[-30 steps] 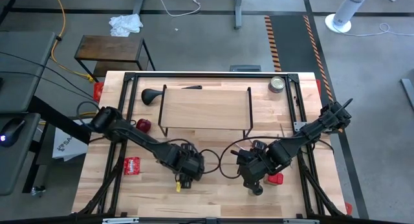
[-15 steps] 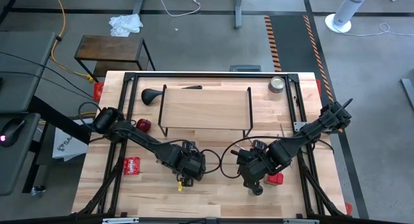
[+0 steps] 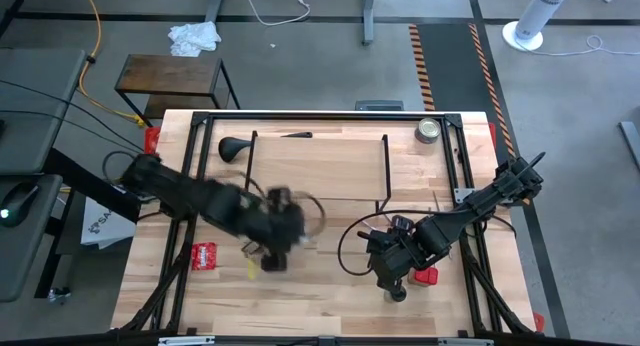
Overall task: Shelf spices
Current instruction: Put the white seasoning bottle on the shelf, then put the black seasoning can on the shelf
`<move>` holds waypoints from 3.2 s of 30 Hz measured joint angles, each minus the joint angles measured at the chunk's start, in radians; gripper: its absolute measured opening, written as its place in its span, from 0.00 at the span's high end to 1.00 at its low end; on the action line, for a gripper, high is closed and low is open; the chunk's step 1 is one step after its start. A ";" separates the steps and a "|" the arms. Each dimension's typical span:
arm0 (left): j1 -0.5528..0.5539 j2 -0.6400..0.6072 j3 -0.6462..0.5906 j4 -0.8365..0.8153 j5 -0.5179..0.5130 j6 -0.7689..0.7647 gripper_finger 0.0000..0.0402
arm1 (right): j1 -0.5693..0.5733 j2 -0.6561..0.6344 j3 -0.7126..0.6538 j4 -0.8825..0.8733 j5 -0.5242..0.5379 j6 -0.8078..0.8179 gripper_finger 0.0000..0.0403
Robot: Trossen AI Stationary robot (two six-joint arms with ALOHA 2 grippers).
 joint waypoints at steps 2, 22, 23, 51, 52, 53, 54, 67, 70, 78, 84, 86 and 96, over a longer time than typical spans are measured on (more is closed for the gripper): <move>0.021 -0.044 0.060 -0.075 -0.064 0.000 0.53 | -0.001 0.000 0.000 0.001 0.000 -0.001 0.42; 0.585 -0.050 -0.011 -0.322 0.165 0.612 0.53 | -0.044 0.000 0.000 0.038 0.081 0.026 0.42; 0.601 -0.050 -0.024 -0.316 0.186 0.623 0.53 | -0.044 0.000 0.000 0.039 0.081 0.031 0.42; 0.638 -0.055 -0.091 -0.257 0.208 0.644 0.23 | -0.044 0.000 0.000 0.037 0.092 0.052 0.42; 0.636 -0.055 -0.074 -0.256 0.209 0.639 0.23 | -0.044 0.000 0.000 0.038 0.092 0.052 0.42; 0.634 -0.055 -0.053 -0.254 0.215 0.635 0.23 | -0.044 0.000 0.000 0.039 0.092 0.052 0.42; 0.631 -0.055 -0.031 -0.250 0.225 0.626 0.23 | -0.044 0.000 0.000 0.041 0.092 0.052 0.42; 0.320 -0.080 0.108 -0.328 0.251 0.269 0.23 | -0.048 0.000 0.000 0.034 0.099 0.058 0.42; 0.167 -0.081 0.108 -0.312 0.237 0.155 0.23 | -0.047 0.000 0.000 0.034 0.096 0.043 0.42; -0.172 -0.072 0.001 -0.230 0.090 -0.178 0.23 | -0.045 0.000 0.000 0.015 0.045 -0.044 0.42; -0.275 -0.070 -0.161 -0.060 0.107 -0.381 0.23 | -0.045 -0.001 0.000 0.000 0.004 -0.094 0.42; -0.286 -0.070 -0.191 -0.016 0.100 -0.431 0.23 | -0.045 0.000 0.000 0.000 -0.015 -0.102 0.42; -0.276 -0.073 -0.222 0.008 0.047 -0.403 0.23 | -0.048 -0.001 0.000 0.044 -0.048 -0.114 0.42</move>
